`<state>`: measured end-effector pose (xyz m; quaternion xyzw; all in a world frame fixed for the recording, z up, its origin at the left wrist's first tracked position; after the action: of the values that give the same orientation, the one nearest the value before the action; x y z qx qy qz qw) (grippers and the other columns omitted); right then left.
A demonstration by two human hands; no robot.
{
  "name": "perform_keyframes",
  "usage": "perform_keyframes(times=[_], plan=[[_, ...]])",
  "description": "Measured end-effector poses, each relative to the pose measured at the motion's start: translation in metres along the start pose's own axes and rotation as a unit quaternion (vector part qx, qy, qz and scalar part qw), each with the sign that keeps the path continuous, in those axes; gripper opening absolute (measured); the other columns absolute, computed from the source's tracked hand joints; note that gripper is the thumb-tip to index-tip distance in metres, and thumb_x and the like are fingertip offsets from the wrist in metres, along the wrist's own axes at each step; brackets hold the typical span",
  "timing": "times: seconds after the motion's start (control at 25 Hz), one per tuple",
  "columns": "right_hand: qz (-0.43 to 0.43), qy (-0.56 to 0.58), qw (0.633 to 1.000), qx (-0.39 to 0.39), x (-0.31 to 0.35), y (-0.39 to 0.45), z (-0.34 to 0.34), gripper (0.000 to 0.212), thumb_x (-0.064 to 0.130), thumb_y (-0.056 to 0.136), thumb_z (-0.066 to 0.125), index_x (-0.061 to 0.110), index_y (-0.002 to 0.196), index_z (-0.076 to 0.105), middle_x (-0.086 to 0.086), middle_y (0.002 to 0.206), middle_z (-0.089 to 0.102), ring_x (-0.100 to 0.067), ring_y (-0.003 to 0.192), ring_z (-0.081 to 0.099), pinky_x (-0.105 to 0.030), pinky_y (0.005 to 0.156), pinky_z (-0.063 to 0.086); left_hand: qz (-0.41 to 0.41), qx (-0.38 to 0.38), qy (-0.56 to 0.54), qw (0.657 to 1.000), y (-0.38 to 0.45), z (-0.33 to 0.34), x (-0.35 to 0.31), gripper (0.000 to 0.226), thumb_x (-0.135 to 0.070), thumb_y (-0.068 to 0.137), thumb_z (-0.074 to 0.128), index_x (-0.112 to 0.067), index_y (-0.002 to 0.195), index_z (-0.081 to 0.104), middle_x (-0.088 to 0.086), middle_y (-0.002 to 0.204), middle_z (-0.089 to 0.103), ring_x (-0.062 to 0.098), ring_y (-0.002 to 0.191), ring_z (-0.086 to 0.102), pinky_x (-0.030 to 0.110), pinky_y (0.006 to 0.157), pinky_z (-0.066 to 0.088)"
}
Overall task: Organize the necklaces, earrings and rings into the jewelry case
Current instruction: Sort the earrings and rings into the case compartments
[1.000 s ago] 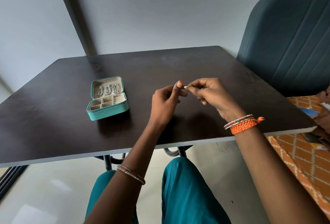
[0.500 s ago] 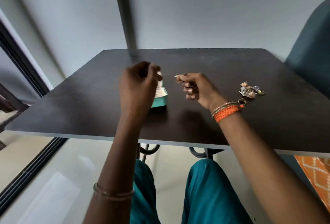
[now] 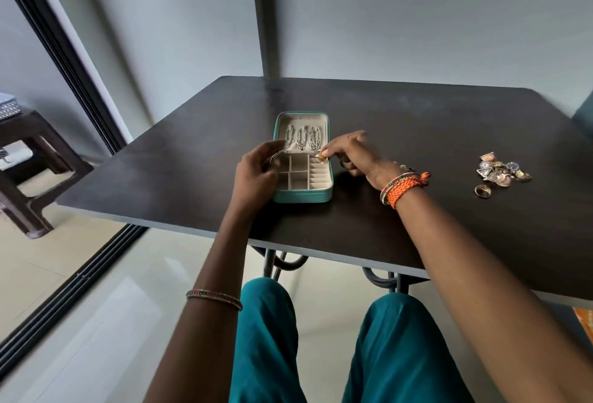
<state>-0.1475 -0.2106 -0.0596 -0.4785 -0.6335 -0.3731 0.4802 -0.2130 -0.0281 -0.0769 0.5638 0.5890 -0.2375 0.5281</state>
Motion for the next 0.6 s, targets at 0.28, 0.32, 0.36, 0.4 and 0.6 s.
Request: perform_keyframes(times=[0.28,0.32,0.36,0.4,0.6], plan=[[-0.061,-0.077,0.995,0.003,0.0021,0.0042,0.0057,0.012,0.004,0.078,0.064,0.002,0.067,0.068,0.005,0.039,0.044,-0.003,0.033,0.031,-0.015,0.036,0.027,-0.004,-0.011,-0.011,1.000,0.0007,-0.0007,0.0032,0.030,0.000,0.090,0.052,-0.018,0.107,0.068,-0.004,0.103,0.068,0.009,0.097,0.065,0.023,0.086,0.052],[-0.083,-0.101,0.991,0.001,0.0034,0.0047,0.0074,0.012,0.005,0.077,0.064,-0.001,0.068,0.068,0.006,0.041,0.049,-0.001,0.038,0.039,-0.015,0.042,0.034,-0.005,-0.010,-0.013,1.000,0.0003,-0.0007,0.0037,0.030,0.001,0.090,0.051,-0.020,0.104,0.068,-0.003,0.101,0.069,0.009,0.094,0.065,0.022,0.083,0.052],[-0.105,-0.125,0.987,-0.005,0.0047,0.0050,0.0090,0.012,0.006,0.076,0.066,-0.002,0.068,0.068,0.006,0.046,0.055,0.000,0.045,0.045,-0.016,0.049,0.039,-0.006,-0.008,-0.015,1.000,-0.0002,-0.0007,0.0035,0.030,0.001,0.090,0.051,-0.021,0.101,0.068,-0.003,0.099,0.069,0.009,0.093,0.065,0.022,0.081,0.052],[-0.119,-0.141,0.983,-0.011,0.0051,0.0055,0.0101,0.012,0.007,0.076,0.067,-0.001,0.067,0.069,0.009,0.048,0.058,0.002,0.048,0.049,-0.016,0.053,0.041,-0.006,-0.007,-0.018,1.000,-0.0001,-0.0007,0.0036,0.031,0.001,0.090,0.051,-0.023,0.099,0.068,-0.003,0.099,0.069,0.010,0.092,0.065,0.023,0.080,0.052],[-0.128,-0.117,0.984,-0.039,0.0039,0.0022,0.0029,0.017,0.010,0.077,0.070,0.019,0.069,0.059,0.012,0.037,0.045,-0.002,0.032,0.033,-0.012,0.039,0.027,-0.015,-0.009,-0.015,1.000,-0.0005,-0.0012,0.0050,0.029,-0.001,0.091,0.051,-0.020,0.101,0.069,-0.003,0.099,0.070,0.008,0.091,0.066,0.027,0.083,0.054]])
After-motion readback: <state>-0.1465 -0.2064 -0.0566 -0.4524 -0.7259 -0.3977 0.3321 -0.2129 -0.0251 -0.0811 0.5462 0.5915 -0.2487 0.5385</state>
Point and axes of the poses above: each hand's wrist, its own y-axis towards the middle knuckle, its own z-axis out of the palm, x = y × z, the point moved 5 cm from there along y, towards the middle knuckle
